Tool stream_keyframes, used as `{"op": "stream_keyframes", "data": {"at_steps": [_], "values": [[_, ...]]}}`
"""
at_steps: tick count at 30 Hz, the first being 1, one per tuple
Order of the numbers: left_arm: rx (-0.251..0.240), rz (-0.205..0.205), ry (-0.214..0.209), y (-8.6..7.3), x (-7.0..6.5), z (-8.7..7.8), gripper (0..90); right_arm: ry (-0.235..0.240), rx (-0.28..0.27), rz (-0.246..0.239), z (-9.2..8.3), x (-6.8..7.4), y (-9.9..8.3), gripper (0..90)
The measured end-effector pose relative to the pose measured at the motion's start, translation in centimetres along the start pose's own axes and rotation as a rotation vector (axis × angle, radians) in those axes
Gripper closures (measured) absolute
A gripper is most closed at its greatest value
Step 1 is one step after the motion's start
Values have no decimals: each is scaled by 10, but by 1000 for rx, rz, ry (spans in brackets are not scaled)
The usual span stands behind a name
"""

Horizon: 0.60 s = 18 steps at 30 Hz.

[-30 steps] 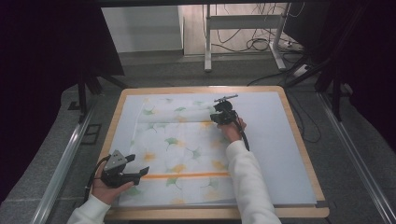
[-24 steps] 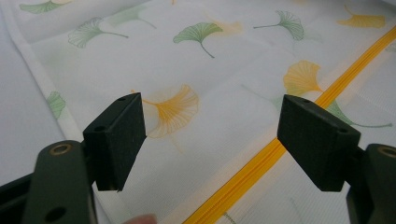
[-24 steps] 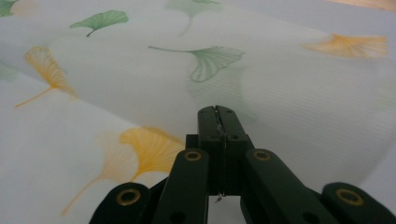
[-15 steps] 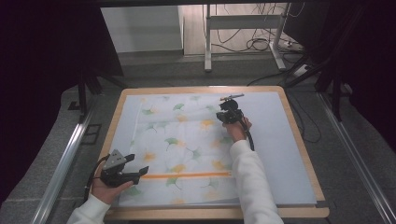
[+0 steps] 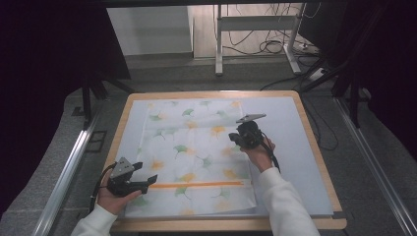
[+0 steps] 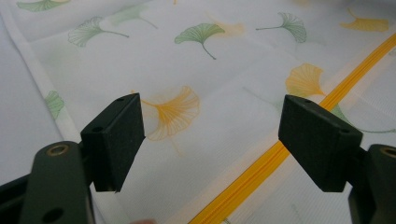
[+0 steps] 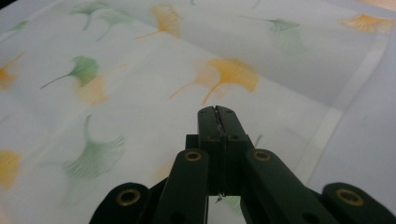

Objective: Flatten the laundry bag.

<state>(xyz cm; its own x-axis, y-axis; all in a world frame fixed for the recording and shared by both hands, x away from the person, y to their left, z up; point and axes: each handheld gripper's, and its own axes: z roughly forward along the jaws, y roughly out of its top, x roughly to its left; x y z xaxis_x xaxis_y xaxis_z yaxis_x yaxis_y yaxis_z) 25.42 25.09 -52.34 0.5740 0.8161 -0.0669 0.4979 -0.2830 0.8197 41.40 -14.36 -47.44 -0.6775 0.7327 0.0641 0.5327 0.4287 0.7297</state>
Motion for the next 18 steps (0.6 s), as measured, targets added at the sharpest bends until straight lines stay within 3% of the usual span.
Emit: {"op": "stream_keyframes", "data": {"at_steps": [9,12,18], "values": [[-10,-5,-7,1,1,3,207,81,-40,-48,-37,32,-41,888],[-11,-8,-6,2,0,4,203,95,-17,-62,-44,38,-58,887],[-20,2,4,3,-3,3,202,113,-11,-38,-58,44,-84,887]]}}
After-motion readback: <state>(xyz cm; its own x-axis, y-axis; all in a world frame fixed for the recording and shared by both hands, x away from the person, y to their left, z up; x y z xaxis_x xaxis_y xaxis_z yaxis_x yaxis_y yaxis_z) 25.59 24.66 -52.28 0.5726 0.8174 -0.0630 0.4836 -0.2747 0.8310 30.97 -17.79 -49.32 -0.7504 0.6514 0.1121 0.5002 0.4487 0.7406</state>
